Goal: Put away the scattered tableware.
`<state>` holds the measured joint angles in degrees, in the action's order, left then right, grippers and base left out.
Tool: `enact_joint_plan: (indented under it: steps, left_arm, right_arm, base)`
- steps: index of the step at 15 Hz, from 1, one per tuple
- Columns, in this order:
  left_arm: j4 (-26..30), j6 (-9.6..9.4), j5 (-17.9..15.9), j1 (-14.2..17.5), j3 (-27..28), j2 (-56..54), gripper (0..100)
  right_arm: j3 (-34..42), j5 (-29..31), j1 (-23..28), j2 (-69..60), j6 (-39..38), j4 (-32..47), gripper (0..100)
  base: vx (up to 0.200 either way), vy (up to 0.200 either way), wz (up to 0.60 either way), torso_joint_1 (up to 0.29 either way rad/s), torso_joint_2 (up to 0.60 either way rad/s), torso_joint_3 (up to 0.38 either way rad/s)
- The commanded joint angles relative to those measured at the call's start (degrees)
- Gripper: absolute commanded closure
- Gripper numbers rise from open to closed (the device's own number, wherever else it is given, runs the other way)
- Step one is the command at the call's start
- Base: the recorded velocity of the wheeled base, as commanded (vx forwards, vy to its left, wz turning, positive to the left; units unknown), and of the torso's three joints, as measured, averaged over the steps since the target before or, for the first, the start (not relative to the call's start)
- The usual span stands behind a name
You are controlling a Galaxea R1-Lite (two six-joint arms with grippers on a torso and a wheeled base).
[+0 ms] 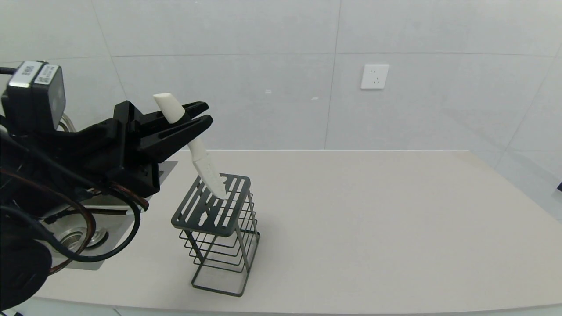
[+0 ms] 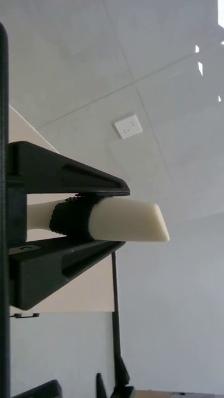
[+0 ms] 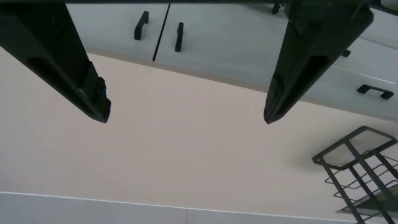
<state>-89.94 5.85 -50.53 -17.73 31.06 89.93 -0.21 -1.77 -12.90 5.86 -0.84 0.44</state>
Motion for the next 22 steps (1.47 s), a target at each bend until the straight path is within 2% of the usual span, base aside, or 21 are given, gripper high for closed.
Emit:
enact_joint_plan:
  steps: [1, 4, 5, 9, 11, 14, 22]
  left_arm:
    - [-0.06, -0.14, -0.45, 0.23, -0.39, 0.42, 100]
    - [-0.06, -0.23, -1.68, 0.32, -0.39, 1.12, 100]
    - [-0.06, -1.19, -2.56, 0.32, -0.12, 2.09, 100]
    - [-0.06, -2.51, -2.2, 0.23, 0.75, 5.17, 100]
    - [-0.06, -2.34, -1.94, -0.12, 3.3, 6.22, 100]
    - [-0.06, -3.13, -0.45, -0.12, 6.03, 8.42, 100]
    - [-0.06, -3.65, -0.45, 0.32, 7.17, 11.67, 100]
  right_arm:
    - [0.03, 0.01, -0.02, 0.02, -0.13, 0.0, 0]
    - [0.03, -0.08, -0.02, 0.02, -0.13, 0.0, 0]
    - [0.03, -0.08, -0.02, 0.02, -0.13, 0.0, 0]
    - [0.03, 0.01, -0.02, 0.02, -0.13, 0.0, 0]
    - [0.03, 0.01, -0.02, -0.06, -0.13, 0.0, 0]
    - [0.03, 0.01, -0.02, 0.02, -0.13, 0.0, 0]
    - [0.03, 0.01, -0.02, -0.06, -0.21, 0.0, 0]
  base:
    - [0.0, 0.0, 0.0, 0.0, 0.0, 0.0]
    - [0.0, 0.0, 0.0, 0.0, 0.0, 0.0]
    - [0.0, 0.0, 0.0, 0.0, 0.0, 0.0]
    - [0.0, 0.0, 0.0, 0.0, 0.0, 0.0]
    - [0.0, 0.0, 0.0, 0.0, 0.0, 0.0]
    - [0.0, 0.0, 0.0, 0.0, 0.0, 0.0]
    - [0.0, 0.0, 0.0, 0.0, 0.0, 0.0]
